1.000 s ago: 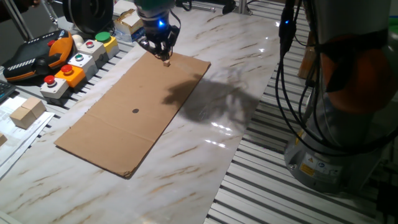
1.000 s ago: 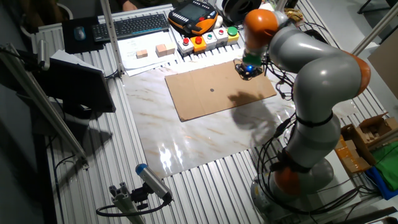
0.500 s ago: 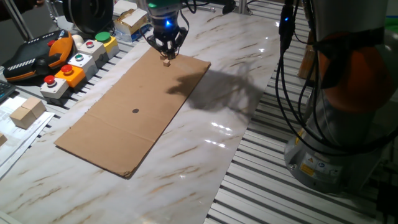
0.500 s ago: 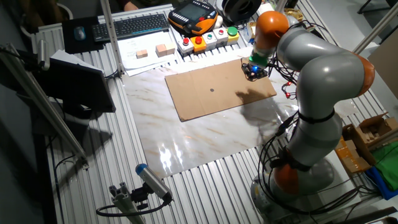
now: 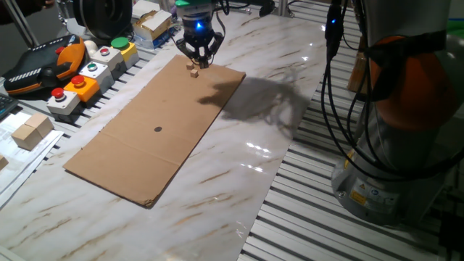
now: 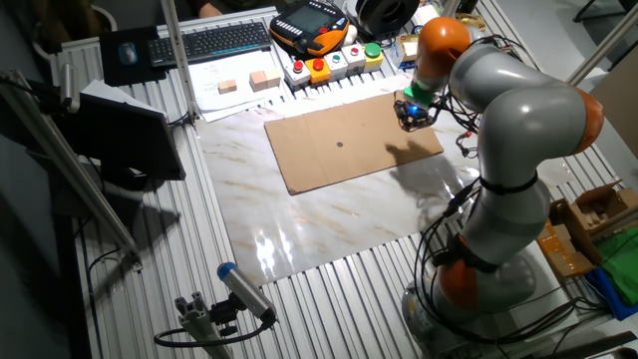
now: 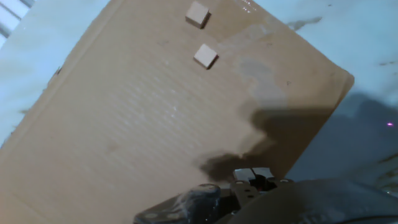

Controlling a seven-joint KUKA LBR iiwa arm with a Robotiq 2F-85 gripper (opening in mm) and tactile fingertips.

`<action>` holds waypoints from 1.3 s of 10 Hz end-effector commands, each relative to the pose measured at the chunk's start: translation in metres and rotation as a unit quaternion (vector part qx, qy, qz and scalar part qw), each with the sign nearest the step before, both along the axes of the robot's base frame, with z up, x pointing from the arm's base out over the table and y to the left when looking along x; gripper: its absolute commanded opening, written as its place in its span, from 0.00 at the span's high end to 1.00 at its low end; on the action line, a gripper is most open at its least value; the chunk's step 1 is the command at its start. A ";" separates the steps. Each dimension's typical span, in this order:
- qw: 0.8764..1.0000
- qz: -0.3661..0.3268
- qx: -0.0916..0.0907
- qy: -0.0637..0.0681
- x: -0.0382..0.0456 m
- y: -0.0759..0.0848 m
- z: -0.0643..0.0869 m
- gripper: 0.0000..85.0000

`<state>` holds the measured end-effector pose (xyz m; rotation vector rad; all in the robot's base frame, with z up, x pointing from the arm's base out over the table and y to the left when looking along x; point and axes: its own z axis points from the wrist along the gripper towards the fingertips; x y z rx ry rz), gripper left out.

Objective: Use the gripper to push the small block from left to right

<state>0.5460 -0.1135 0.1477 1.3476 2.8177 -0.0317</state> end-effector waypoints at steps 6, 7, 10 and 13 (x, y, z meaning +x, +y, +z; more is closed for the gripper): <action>1.000 -0.022 -0.001 0.009 0.0012 0.000 -0.001 0.99; 0.999 -0.030 0.004 0.016 0.0012 0.000 -0.001 0.99; 0.999 -0.049 0.004 0.018 0.0012 0.000 -0.001 0.99; 0.998 -0.066 -0.010 0.000 0.0012 0.000 -0.001 0.99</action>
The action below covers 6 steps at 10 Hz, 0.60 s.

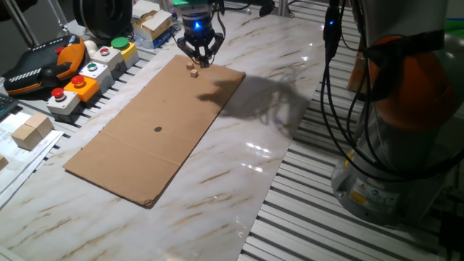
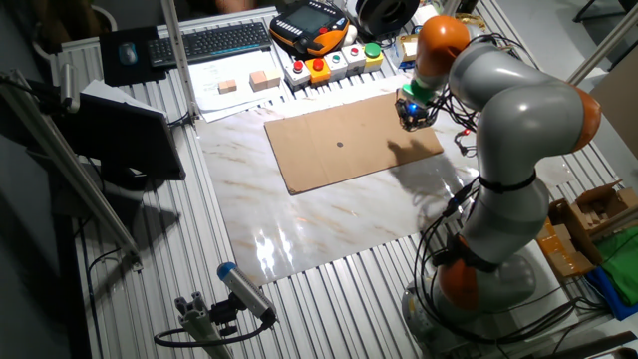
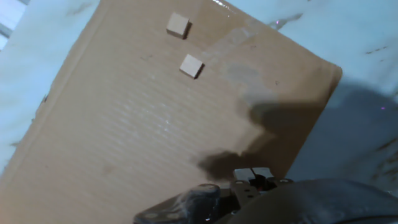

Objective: Use the gripper to push the small block from left to right

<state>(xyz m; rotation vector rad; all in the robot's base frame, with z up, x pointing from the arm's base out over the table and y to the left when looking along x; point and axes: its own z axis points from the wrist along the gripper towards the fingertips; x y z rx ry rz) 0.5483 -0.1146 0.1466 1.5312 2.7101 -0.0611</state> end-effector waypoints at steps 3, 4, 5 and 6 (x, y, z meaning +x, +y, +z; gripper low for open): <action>0.999 -0.029 -0.022 -0.006 0.0228 -0.015 -0.009 0.99; 0.999 -0.044 -0.019 -0.005 0.0298 -0.018 -0.012 0.99; 0.998 -0.053 -0.019 -0.006 0.0326 -0.021 -0.015 0.99; 0.998 -0.057 -0.015 -0.006 0.0339 -0.027 -0.018 0.99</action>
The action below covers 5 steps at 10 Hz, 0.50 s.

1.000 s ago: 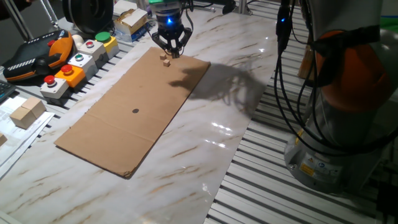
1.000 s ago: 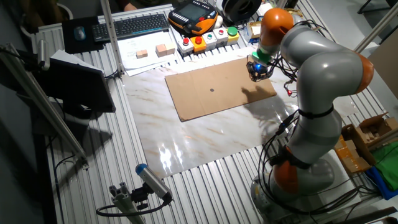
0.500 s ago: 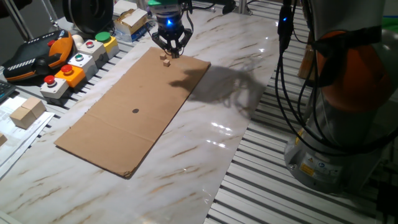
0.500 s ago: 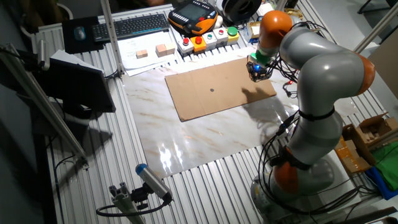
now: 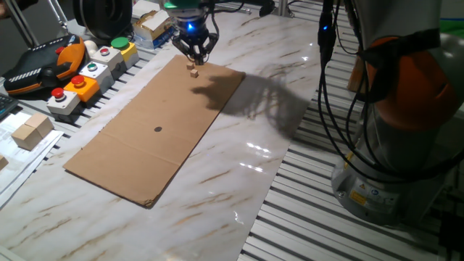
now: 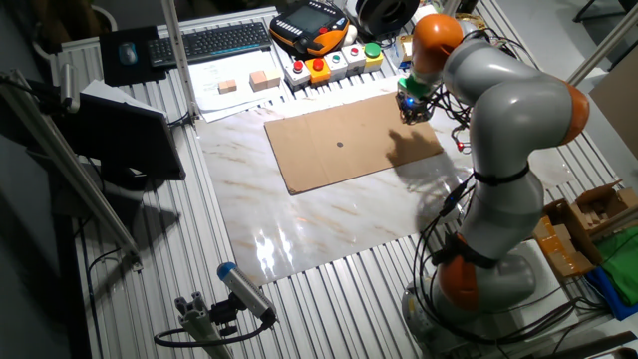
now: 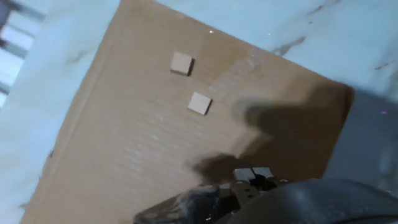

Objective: Use the gripper to push the small block from left to right

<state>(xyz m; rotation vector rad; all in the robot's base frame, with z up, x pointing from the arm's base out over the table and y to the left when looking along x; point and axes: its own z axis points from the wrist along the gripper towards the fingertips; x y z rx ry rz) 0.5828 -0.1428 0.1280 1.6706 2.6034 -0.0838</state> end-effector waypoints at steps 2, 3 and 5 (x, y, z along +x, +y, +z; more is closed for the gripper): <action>1.000 -0.010 0.010 0.000 0.0067 -0.018 -0.008 0.99; 1.000 -0.014 0.009 -0.001 0.0094 -0.025 -0.012 0.99; 1.000 -0.025 -0.001 -0.008 0.0122 -0.033 -0.024 0.99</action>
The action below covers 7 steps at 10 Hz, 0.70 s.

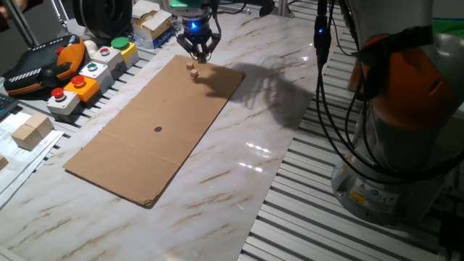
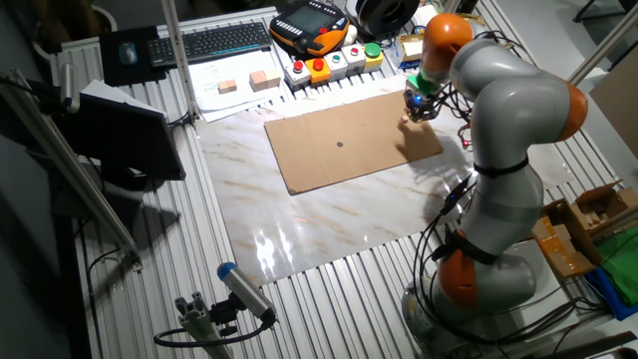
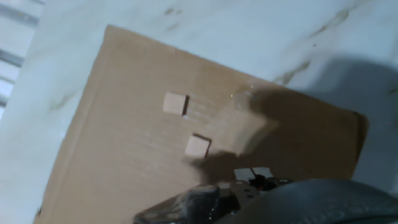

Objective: Use the gripper to push the small block from left to right

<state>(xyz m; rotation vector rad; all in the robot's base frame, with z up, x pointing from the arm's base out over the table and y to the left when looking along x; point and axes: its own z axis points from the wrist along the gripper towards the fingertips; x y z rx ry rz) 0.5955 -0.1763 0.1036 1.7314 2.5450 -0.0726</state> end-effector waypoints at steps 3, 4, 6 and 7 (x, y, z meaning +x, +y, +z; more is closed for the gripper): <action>1.000 -0.024 -0.004 -0.005 0.0070 -0.010 -0.008 0.99; 1.000 -0.025 0.000 -0.006 0.0081 -0.015 -0.010 0.99; 1.000 -0.029 0.003 -0.011 0.0113 -0.020 -0.014 0.99; 0.999 -0.033 0.004 -0.011 0.0134 -0.022 -0.016 0.99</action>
